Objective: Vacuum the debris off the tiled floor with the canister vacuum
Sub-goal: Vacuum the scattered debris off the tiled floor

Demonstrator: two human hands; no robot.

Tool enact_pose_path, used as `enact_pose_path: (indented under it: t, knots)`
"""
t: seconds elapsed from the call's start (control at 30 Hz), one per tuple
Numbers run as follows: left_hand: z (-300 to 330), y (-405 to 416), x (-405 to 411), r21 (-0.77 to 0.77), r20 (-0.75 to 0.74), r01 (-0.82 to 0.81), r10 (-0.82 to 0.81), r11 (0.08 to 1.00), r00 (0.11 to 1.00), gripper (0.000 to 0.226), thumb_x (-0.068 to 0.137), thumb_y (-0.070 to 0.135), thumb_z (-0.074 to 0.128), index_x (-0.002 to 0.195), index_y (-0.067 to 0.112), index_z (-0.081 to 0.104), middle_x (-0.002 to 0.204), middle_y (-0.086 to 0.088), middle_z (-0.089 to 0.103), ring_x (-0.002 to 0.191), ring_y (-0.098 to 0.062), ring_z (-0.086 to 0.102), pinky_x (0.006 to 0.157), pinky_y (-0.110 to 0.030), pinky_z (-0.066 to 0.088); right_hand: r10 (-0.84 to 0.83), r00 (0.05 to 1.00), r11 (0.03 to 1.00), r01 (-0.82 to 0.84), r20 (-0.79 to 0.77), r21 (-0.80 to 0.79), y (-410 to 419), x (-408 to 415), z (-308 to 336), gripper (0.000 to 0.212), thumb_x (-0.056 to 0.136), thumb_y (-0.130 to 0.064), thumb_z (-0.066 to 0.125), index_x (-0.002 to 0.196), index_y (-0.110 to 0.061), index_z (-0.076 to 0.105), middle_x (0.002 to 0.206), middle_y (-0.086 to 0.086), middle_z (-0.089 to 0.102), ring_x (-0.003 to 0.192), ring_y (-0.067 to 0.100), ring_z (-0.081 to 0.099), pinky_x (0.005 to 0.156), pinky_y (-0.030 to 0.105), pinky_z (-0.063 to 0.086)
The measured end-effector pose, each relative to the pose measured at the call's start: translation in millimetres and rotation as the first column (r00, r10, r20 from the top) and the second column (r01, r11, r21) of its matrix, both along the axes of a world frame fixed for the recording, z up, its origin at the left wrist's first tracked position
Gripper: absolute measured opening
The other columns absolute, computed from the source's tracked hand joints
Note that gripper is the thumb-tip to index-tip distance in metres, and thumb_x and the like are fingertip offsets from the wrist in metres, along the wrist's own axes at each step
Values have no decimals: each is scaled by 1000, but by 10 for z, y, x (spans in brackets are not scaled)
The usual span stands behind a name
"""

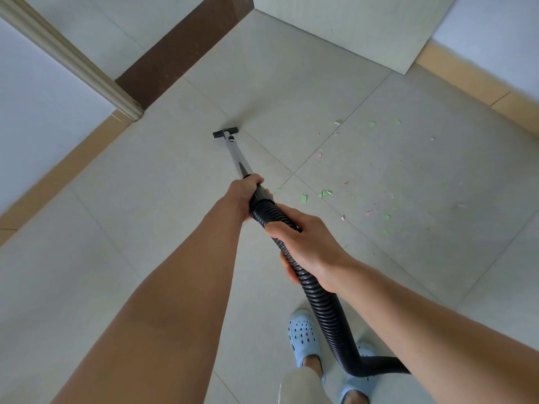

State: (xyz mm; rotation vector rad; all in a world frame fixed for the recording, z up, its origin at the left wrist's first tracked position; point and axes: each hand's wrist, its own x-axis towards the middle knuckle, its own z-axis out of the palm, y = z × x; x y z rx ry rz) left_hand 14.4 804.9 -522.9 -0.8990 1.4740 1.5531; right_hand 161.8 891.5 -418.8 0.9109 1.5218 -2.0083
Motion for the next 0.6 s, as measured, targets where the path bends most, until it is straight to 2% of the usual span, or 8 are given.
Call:
enact_pose_path:
  t: [0.2,0.4,0.6]
  knots:
    - [56,-57,137,28,27,-46,45,999,999,14,93,6,53,100,1,42,64,-9,47,46,-20,49,44,-25,49,61,998,998,-61,24,-3,15,67,87,18,95,-12,59,108,-19,70,60,5,43,34,13,39,37,21,36]
    - [164,-145,407,38,40,-123,121,992,992,11,94,6,53,92,2,43,63,-9,48,48,-21,48,43,-26,49,115,993,993,-115,30,-3,34,254,185,20,94,-11,59,109,-17,70,54,1,44,33,12,38,37,19,35]
    - [223,-232,767,39,39,-178,176,983,984,14,95,7,52,85,2,44,47,-8,49,36,-19,50,43,-25,48,195,980,981,-195,27,11,25,523,204,23,93,-12,59,110,-23,70,53,1,45,31,12,39,37,20,35]
